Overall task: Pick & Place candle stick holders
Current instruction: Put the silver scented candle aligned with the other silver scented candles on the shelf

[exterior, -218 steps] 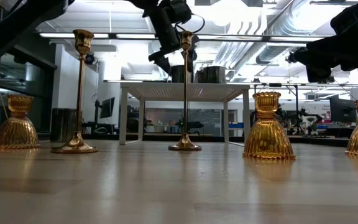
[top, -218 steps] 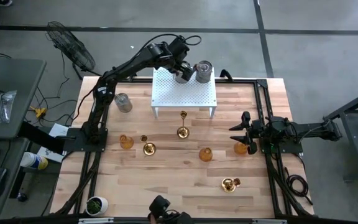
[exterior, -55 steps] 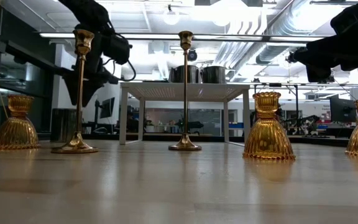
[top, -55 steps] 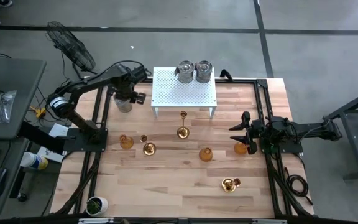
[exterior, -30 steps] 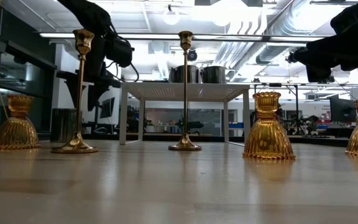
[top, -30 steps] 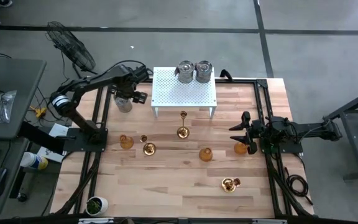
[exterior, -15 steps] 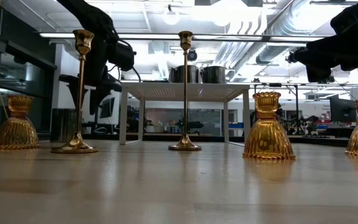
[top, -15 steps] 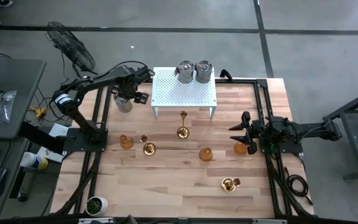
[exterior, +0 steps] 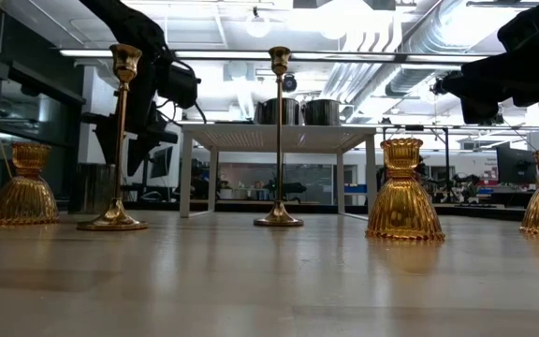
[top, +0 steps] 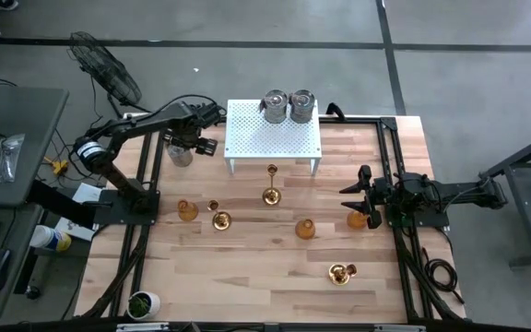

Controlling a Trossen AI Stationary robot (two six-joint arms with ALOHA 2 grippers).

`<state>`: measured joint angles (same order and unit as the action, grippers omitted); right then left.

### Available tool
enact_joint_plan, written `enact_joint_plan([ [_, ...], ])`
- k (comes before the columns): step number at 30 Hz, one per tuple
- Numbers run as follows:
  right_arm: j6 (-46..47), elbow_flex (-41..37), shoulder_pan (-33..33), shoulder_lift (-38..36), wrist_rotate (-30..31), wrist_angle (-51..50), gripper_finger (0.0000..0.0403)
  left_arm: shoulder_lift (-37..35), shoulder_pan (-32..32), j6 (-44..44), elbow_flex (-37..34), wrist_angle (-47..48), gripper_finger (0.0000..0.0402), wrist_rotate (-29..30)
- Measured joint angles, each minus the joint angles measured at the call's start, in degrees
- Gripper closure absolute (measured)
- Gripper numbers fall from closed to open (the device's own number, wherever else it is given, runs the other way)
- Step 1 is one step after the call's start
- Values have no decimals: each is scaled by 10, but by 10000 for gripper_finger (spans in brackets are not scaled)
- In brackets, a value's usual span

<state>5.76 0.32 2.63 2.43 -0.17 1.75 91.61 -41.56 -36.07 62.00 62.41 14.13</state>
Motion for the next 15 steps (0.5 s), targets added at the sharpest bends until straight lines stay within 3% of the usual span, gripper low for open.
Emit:
enact_joint_plan([
  [15,0,0,0,0,0,0,238,1,0,10,-2,-10,188,1],
])
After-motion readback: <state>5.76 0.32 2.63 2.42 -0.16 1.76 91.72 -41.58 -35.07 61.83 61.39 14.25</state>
